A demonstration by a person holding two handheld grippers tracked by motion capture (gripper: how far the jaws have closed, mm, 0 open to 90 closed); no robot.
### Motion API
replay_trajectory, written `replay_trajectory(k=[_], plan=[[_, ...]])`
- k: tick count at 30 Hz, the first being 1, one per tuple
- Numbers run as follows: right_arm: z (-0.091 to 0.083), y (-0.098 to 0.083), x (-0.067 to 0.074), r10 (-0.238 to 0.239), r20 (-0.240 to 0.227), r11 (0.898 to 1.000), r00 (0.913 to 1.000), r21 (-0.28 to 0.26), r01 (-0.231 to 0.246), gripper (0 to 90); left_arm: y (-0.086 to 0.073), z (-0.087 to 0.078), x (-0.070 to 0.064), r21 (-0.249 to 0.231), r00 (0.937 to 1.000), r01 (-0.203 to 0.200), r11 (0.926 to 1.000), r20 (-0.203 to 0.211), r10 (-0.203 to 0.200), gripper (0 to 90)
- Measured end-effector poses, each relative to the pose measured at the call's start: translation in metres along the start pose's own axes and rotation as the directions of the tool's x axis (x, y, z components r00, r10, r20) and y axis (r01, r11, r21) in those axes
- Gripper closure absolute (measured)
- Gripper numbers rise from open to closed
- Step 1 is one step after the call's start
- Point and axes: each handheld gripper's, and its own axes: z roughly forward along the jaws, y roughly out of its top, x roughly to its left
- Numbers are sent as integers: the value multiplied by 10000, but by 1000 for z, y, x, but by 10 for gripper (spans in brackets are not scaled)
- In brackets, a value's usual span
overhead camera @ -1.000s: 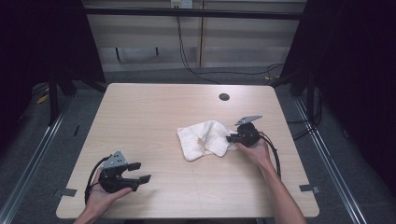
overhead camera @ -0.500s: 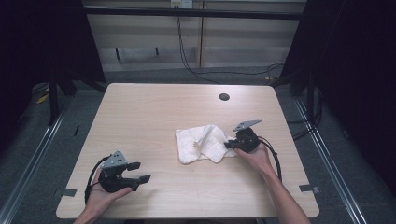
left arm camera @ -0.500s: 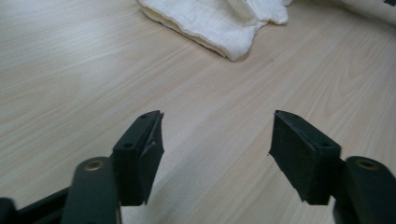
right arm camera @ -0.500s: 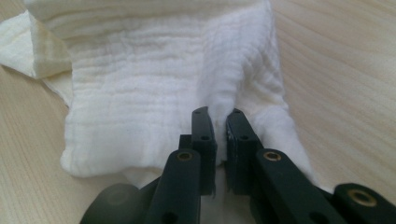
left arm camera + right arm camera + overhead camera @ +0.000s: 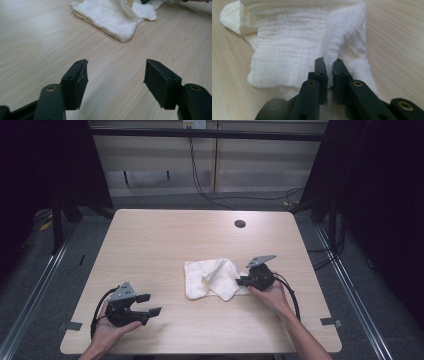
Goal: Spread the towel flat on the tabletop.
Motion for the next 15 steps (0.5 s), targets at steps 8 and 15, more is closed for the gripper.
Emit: replay_trajectory(k=[8,15], plan=[[-4,-5,16,-214,-427,9997,9989,138,220,840,0,1,0,73,9998,-86,9999,-191,88,386],[-6,-8,34,-355,-632,9990,9974,251,371,837,0,2,-1,179,9996,-83,9998,-279,88,372]])
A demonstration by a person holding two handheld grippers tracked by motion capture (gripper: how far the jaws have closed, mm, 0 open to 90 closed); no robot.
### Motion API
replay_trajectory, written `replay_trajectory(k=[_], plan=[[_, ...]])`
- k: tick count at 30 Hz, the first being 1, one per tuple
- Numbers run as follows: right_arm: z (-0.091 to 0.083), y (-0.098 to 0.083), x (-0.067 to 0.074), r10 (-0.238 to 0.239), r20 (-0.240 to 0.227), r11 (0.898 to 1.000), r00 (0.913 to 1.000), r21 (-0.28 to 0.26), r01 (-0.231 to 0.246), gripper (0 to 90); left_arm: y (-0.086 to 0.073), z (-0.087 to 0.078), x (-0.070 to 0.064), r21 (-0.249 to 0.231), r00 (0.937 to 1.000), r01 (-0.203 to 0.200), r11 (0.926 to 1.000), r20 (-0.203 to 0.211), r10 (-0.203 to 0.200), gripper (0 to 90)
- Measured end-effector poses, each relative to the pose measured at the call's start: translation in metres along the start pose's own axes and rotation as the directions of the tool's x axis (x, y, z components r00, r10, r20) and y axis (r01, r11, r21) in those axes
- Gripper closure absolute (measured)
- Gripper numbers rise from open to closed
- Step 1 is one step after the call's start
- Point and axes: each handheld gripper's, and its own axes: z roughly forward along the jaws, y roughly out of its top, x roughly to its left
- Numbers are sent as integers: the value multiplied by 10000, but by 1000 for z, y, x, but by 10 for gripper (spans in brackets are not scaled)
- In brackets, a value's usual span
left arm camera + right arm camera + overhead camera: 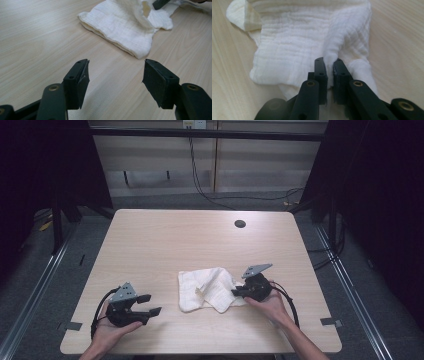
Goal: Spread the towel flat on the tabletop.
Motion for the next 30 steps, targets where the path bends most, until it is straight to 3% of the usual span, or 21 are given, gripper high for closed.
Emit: replay_trajectory(k=[11,17,18,20,22,23,25,27,30], plan=[[5,2,30,-163,-592,9996,9981,204,176,832,0,2,-1,162,10000,-14,9999,28,14,375],[4,-1,44,-376,-538,9991,9978,150,385,809,-1,5,-1,362,10000,-55,9993,25,54,367],[3,-2,50,-698,-435,9973,9966,177,707,753,-1,6,-1,380,10000,-95,9992,26,94,367],[3,-3,53,-614,-459,9981,9971,72,618,671,-1,7,-2,371,10000,5,9993,81,-8,366],[1,-2,53,-447,-479,9989,9979,147,454,520,-1,7,-2,389,10000,5,9992,70,-8,360],[-1,-1,51,-158,-768,9994,9969,303,182,513,-1,6,-1,382,10000,-55,9993,58,53,355],[-11,1,50,-415,-193,9989,9990,-236,410,498,-1,5,-1,323,10000,-23,9995,96,20,347],[-21,4,48,-131,-475,9975,9988,-701,97,476,-1,5,0,323,10000,-45,9995,89,43,345],[-28,6,55,-350,-583,9956,9977,-888,297,488,0,5,-1,329,10000,-21,9995,90,18,344]])
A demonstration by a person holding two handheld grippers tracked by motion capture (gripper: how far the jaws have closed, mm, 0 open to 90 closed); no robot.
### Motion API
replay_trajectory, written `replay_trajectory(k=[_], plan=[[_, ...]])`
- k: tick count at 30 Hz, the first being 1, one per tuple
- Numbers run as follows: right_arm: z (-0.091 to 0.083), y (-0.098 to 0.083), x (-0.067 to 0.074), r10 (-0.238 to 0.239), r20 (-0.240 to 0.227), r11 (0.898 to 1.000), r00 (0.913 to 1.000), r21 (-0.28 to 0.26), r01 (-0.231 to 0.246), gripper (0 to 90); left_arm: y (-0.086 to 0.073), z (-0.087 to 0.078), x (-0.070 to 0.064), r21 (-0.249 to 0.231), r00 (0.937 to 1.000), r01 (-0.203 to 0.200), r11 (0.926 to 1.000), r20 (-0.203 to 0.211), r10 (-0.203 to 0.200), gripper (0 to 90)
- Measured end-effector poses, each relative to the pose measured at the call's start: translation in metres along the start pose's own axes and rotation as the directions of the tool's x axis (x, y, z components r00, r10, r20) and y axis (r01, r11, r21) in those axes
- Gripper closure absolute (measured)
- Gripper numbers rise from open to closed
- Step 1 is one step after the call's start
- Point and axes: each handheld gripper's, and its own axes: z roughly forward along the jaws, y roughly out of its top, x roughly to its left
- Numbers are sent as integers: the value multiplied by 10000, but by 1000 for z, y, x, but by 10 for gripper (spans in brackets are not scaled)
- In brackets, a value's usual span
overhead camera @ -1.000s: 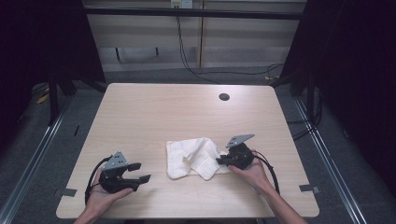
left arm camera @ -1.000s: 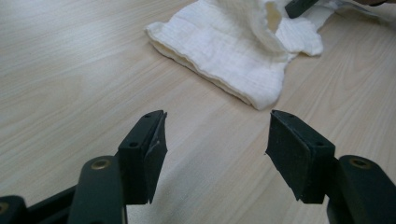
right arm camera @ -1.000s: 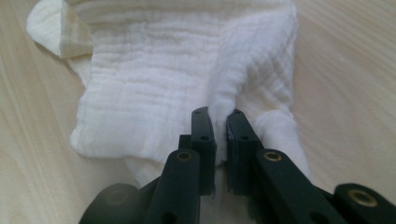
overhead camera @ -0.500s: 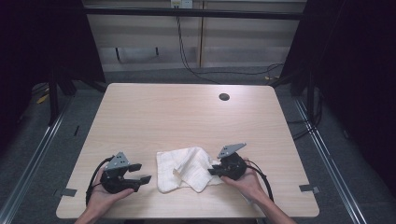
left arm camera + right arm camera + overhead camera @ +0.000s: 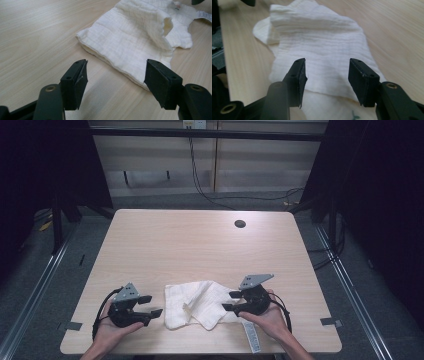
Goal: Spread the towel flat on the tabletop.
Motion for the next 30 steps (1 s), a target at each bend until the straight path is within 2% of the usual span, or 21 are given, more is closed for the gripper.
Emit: replay_trajectory(k=[2,6,8,10,12,14,16,17,18,22,23,25,27,28,30], plan=[[1,0,8,-112,-113,9999,9999,-8,112,489,0,-1,0,-28,10000,-38,10000,15,38,343],[8,2,23,-599,-919,9982,9940,-9,601,649,0,-1,1,-59,10000,34,10000,-16,-34,340],[16,3,31,-988,-1415,9946,9850,169,1022,700,0,0,1,-15,10000,46,10000,-13,-46,339],[25,4,39,-1320,-1547,9898,9791,327,1386,718,0,0,1,-6,10000,-2,10000,-11,2,338],[31,6,42,-1597,-2010,9836,9665,513,1732,746,0,0,1,-13,10000,-2,10000,-1,2,337],[35,8,43,-1654,-2200,9824,9614,490,1803,783,0,0,1,19,10000,-31,10000,-31,31,336],[37,8,43,-1739,-2255,9808,9586,475,1891,794,0,1,1,27,10000,12,10000,-22,-12,336],[40,7,45,-2008,-2220,9725,9541,717,2214,794,1,1,1,49,10000,-33,10000,-12,33,336],[41,6,45,-2074,-2286,9710,9512,702,2286,786,1,1,1,43,10000,-22,10000,-14,22,336],[44,2,47,-2108,-2231,9673,9517,928,2360,761,1,2,0,26,10000,-30,10000,31,30,338],[46,-2,48,-2246,-2086,9609,9519,1150,2519,704,2,2,0,11,10000,-56,10000,51,56,338],[48,-5,48,-2440,-2064,9548,9475,1199,2720,683,2,1,0,28,9999,-133,9999,12,133,338],[48,-5,46,-2262,-2244,9590,9479,1191,2571,658,2,2,0,18,10000,-56,10000,23,56,337],[48,-6,46,-2418,-2228,9562,9444,1109,2710,656,2,2,0,18,10000,-56,10000,23,56,337],[48,-8,49,-2468,-2073,9571,9466,1012,2717,658,2,3,0,42,10000,-35,10000,38,35,336]])
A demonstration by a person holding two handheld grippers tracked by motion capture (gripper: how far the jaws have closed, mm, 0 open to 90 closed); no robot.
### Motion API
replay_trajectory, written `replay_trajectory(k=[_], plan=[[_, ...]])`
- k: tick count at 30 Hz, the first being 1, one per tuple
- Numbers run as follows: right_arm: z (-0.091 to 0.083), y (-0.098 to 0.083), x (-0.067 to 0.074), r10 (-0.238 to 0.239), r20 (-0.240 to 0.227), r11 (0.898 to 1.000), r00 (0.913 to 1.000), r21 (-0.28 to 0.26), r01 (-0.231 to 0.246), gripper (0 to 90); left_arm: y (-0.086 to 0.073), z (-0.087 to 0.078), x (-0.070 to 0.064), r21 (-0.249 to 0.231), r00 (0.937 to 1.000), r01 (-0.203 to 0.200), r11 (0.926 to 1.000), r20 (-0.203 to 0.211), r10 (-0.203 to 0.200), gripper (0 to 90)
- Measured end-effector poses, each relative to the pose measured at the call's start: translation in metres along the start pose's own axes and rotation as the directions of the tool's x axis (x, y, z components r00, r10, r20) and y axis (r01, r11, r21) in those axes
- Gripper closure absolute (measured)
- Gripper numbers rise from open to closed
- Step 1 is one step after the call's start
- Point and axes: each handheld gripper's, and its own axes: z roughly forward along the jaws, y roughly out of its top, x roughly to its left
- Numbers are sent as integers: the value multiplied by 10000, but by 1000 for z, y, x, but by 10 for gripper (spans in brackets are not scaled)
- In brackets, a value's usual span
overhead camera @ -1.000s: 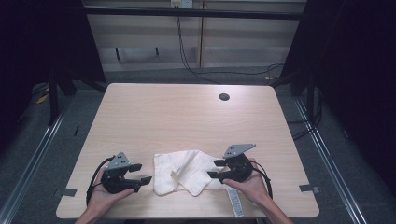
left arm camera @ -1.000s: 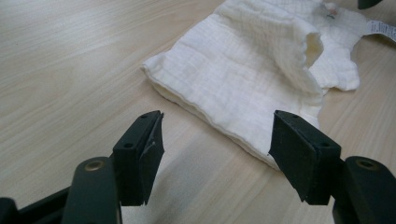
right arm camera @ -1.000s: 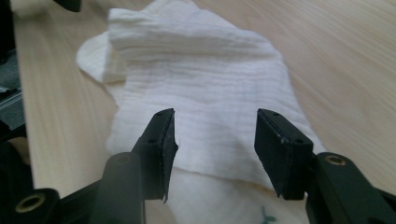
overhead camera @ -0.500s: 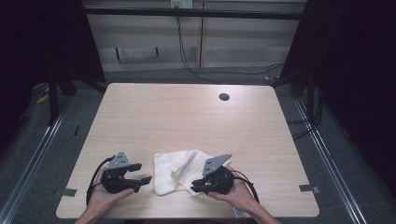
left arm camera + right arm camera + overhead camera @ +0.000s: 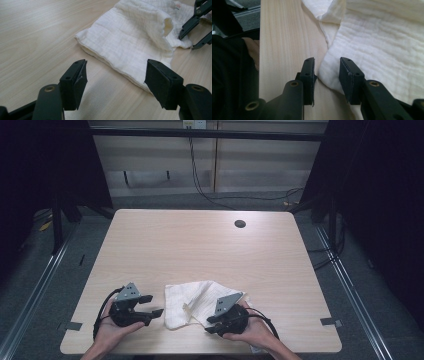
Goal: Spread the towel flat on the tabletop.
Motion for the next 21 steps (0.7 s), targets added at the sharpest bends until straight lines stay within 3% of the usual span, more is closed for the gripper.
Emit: replay_trajectory(k=[3,8,12,14,18,21], plan=[[1,-1,6,-506,427,9987,9978,-49,509,658,0,1,-1,19,10000,-22,10000,10,22,336],[0,-1,4,-389,623,9992,9973,-58,393,804,2,2,-2,13,10000,-84,10000,48,84,338],[0,-1,2,-92,575,9999,9983,-121,99,855,2,2,-3,-22,9999,-135,9999,98,136,342],[-5,-1,-2,401,223,9977,9989,-553,-388,862,2,1,-2,-80,9997,-191,9998,127,192,347],[-21,3,-7,774,295,9901,9966,-1197,-734,866,2,0,-4,-69,9983,-365,9993,450,368,437],[-35,3,-12,1005,410,9823,9941,-1630,-925,866,2,-1,-9,-351,9976,-531,9980,430,546,514]])
